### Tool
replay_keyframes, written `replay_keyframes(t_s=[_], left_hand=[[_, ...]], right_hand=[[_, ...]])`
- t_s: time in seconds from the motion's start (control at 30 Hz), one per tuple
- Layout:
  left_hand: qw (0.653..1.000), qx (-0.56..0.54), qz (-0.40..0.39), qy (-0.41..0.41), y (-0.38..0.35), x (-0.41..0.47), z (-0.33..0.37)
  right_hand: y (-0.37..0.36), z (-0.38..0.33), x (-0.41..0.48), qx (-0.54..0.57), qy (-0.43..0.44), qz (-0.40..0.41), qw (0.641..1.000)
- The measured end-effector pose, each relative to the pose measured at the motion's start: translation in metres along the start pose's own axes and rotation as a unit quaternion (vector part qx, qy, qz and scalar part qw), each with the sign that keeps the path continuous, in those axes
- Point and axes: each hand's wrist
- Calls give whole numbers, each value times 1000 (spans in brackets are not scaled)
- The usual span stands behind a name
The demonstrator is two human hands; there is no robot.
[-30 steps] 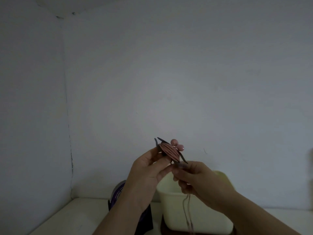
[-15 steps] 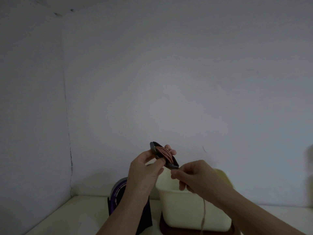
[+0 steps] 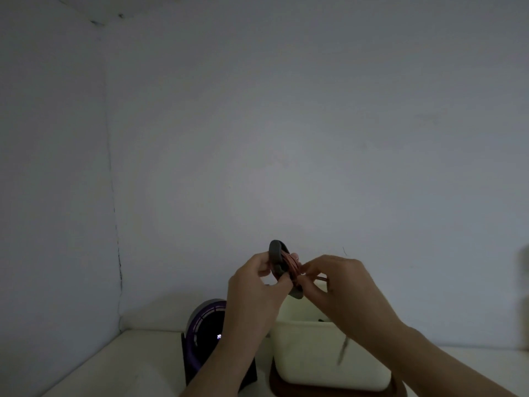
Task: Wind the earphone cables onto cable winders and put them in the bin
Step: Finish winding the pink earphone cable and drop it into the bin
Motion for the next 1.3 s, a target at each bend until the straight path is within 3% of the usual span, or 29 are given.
replay_keyframes(t_s=[0.13,0.37,0.47,0.73,1.03,1.3], left_hand=[[993,-91,-62,44,1,0,-6],[961,-228,-146,52,-4,-8,-5],[966,-192,-173,30,1,-8,-9],[968,-51,-246,-21,11,-14,-7],[961,2,-276,-31,10,-16,-3],[958,71,-276,-30,4,-17,-10]], right_hand=[[3,-3,-3,54,-20,13,998],[6,-1,-2,167,-73,21,983],[15,2,-1,160,-85,-17,983],[33,11,8,-1,-59,-103,993],[36,2,6,-45,-15,-125,991],[21,5,-2,-70,-17,-97,993]])
Point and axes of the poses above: each hand's wrist, its own x-axis towards the middle knuckle, its own y-axis out of the back of the hand, z = x × y, and after that the axes turned 1 degree about y, right-handed
